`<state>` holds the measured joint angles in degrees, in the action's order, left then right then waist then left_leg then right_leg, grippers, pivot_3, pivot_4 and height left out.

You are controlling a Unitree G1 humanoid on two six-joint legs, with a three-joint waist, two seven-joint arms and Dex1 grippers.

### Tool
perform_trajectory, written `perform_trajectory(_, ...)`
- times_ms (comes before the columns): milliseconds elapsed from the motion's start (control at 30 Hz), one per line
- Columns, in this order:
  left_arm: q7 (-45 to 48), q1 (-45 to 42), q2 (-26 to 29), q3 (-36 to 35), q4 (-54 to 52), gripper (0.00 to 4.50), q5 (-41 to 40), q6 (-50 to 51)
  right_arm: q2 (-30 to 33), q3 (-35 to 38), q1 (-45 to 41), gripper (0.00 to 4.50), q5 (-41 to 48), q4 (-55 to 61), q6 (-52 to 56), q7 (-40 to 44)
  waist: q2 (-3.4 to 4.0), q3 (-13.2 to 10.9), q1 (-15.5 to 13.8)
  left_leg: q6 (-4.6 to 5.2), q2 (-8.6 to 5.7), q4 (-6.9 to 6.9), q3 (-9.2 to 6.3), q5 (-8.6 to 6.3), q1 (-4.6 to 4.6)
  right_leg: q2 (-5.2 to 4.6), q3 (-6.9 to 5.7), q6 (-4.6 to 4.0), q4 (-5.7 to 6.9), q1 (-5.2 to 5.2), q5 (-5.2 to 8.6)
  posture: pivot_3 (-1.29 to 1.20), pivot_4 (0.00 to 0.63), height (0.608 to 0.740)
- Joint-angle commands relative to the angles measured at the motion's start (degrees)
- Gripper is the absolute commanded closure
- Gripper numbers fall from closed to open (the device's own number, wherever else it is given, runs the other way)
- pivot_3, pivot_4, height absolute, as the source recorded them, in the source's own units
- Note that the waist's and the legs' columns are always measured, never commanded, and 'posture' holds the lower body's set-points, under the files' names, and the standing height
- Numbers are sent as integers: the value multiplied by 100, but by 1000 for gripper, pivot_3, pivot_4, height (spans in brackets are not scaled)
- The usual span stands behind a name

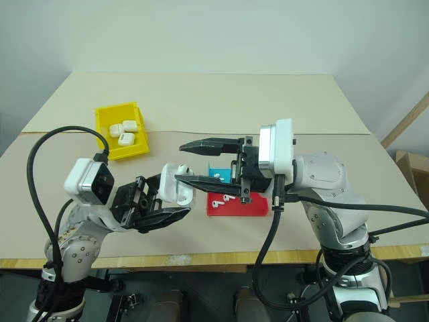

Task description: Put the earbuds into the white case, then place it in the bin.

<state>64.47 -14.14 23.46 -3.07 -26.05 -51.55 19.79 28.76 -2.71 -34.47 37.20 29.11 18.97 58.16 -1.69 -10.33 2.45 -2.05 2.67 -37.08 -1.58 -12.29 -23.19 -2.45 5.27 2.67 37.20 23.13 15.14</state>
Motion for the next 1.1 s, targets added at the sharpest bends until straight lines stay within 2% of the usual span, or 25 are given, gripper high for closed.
perform_trajectory(33,-46,-102,-81,-41,-197,1714,-65,-195,74,-104,52,2012,36,120,-32,126,0,0,1,0,0,0,0,0,0,0,0,0,0,0,0,0,150,740)
perform_trajectory(200,-30,-108,-105,-39,-177,1714,-46,-202,158,75,58,2012,333,200,63,223,0,0,-1,0,0,0,0,0,0,0,0,0,0,0,0,0,150,740)
perform_trajectory(400,-34,-81,-96,-43,-167,1714,-36,-216,446,716,-96,2012,1210,79,441,122,0,0,-3,0,0,0,0,0,0,0,0,0,0,-1,0,0,150,740)
perform_trajectory(567,-39,60,35,-138,-155,1714,74,-269,1162,1060,-535,2012,1392,-546,1109,35,-1,0,0,0,-1,-1,3,0,2,0,4,0,0,-1,0,0,150,740)
perform_trajectory(633,2,184,143,-246,-129,1714,133,-320,1578,955,-805,2012,1146,-908,1349,150,2,-1,6,1,0,0,2,0,2,1,2,-1,0,-1,0,0,150,740)
perform_trajectory(700,141,440,298,-452,-27,1714,196,-460,2050,594,-1249,2012,646,-1450,1603,326,4,-2,21,1,0,3,5,0,1,1,6,-1,-1,3,0,0,150,740)
perform_trajectory(867,573,1043,572,-680,14,1714,349,-823,2309,-704,-2214,2012,-917,-2422,1096,1028,6,-3,24,1,3,10,15,0,5,2,12,-4,-3,10,2,0,150,740)
perform_trajectory(1000,756,1422,700,-712,-78,1714,379,-949,1824,-2170,-3425,2012,-2452,-3981,1080,1497,9,-5,79,1,3,8,21,0,5,2,18,-4,-3,13,2,0,150,740)
perform_trajectory(1100,770,1554,697,-686,-153,1714,406,-1003,1476,-2895,-3840,2012,-3358,-4878,332,1919,9,-5,49,1,6,9,15,0,1,2,9,-8,-4,15,3,0,150,740)
